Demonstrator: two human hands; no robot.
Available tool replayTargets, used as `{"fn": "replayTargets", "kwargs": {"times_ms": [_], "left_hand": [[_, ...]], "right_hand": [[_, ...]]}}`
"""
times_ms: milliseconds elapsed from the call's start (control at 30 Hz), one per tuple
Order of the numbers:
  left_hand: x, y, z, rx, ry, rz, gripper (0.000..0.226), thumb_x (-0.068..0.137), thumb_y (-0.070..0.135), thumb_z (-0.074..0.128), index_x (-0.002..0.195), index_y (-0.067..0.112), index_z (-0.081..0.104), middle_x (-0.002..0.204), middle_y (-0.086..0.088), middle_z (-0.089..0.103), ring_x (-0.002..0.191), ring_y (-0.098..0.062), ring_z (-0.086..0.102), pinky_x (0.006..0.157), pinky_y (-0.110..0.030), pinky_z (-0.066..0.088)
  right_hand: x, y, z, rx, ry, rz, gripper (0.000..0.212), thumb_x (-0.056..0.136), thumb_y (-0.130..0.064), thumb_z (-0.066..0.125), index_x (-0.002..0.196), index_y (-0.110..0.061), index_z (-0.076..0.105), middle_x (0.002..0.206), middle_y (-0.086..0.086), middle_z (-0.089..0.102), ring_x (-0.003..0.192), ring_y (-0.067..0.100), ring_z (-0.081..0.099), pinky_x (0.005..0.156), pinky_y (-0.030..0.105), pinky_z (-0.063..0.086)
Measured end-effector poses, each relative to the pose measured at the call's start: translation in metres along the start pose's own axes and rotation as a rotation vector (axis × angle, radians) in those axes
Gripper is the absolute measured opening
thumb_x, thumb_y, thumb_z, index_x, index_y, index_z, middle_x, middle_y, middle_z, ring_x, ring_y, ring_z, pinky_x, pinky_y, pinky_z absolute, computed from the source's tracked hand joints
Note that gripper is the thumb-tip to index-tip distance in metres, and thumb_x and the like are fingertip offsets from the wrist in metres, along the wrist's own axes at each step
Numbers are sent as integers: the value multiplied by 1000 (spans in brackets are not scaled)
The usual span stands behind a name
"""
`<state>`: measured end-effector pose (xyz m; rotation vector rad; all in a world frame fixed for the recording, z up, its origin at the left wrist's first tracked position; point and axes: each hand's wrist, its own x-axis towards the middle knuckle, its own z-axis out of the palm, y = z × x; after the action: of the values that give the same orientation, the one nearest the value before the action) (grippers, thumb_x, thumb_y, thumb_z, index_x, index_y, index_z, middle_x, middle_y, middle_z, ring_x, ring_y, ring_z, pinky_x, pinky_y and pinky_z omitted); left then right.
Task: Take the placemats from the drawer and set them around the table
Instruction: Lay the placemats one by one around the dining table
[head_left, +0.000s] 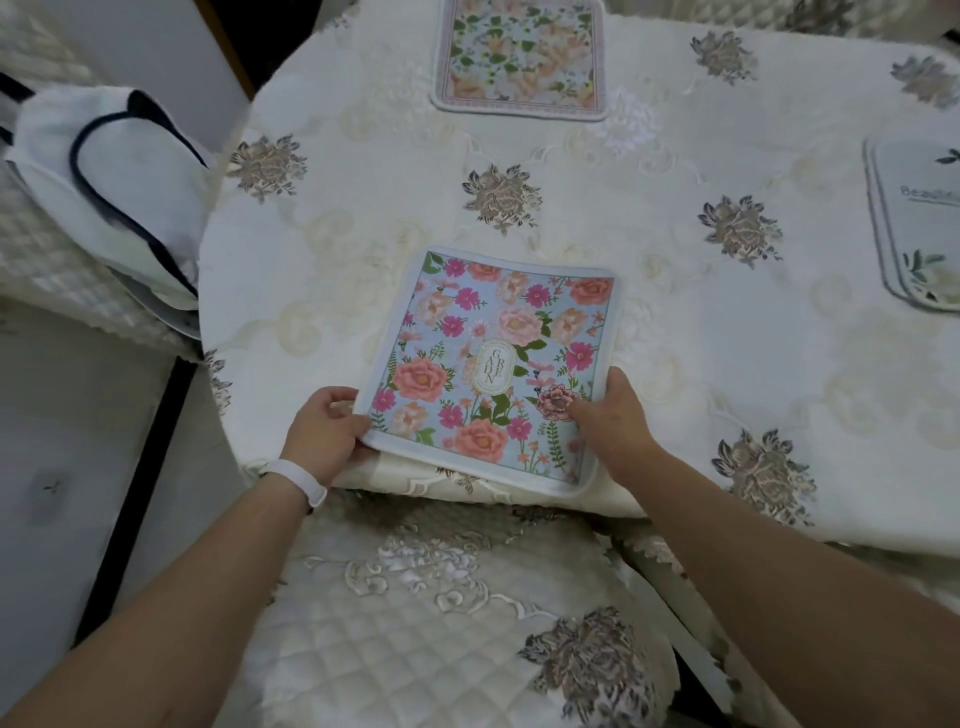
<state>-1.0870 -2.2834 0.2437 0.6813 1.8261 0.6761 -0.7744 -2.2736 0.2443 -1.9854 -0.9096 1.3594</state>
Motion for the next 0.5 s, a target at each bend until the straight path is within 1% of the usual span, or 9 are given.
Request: {"fn": "replayTargets", "kwargs": {"times_ms": [67,133,200,233,300,367,433,500], "left_hand": [[-4,-3,-4,63,-27,13,23,87,-1,62,101,15,53,100,-13,65,81,-29,66,64,-39,58],[-9,-6,-5,109,-53,25,23,88,0,63,101,14,51,99,-13,65,80,-30,66,61,-38,59],[-14,-10,-5,140,-69,29,23,88,1,64,101,12,49,99,-13,64,80,-28,66,55,-31,58],[-16,-11,-4,156,-70,30,23,88,1,64,101,13,49,99,-14,63,79,-28,66,53,-29,58],[-19,-13,-3,176,-72,34,23,87,1,64,98,14,49,99,-15,63,78,-29,67,53,-30,58],[-22,-16,-3,179,-77,36,23,87,-1,64,97,14,49,100,-19,63,77,-30,67,54,-31,58],[-25,-17,-3,178,-86,30,22,88,-3,62,101,11,49,102,-23,62,73,-29,67,49,-27,56],[-27,-18,-4,206,-107,22,23,88,-2,61,106,7,49,100,-24,63,65,-28,67,46,-27,54]], "right_hand": [[-1,1,1,-7,6,9,30,88,-15,68,112,-20,49,103,-1,66,90,18,68,63,33,60],[-3,2,1,-17,18,13,29,89,-15,67,112,-20,49,102,-1,66,87,17,68,57,29,58],[-5,3,0,-29,31,20,29,89,-15,66,112,-20,49,100,-1,66,84,15,68,54,28,56],[-6,4,-1,-36,36,23,30,89,-15,67,112,-19,48,100,-1,65,84,16,67,54,29,56],[-8,3,-2,-35,43,29,32,89,-16,68,113,-19,48,99,-1,65,83,17,68,57,33,58],[-9,2,-4,-27,40,32,34,89,-18,70,114,-18,48,98,-2,64,83,16,67,57,31,57],[-10,3,-5,-38,36,28,34,90,-19,69,116,-18,47,96,-3,63,82,15,66,56,29,55],[-10,4,-6,-56,46,24,34,90,-18,68,117,-18,47,98,-2,64,81,14,66,60,31,57]]}}
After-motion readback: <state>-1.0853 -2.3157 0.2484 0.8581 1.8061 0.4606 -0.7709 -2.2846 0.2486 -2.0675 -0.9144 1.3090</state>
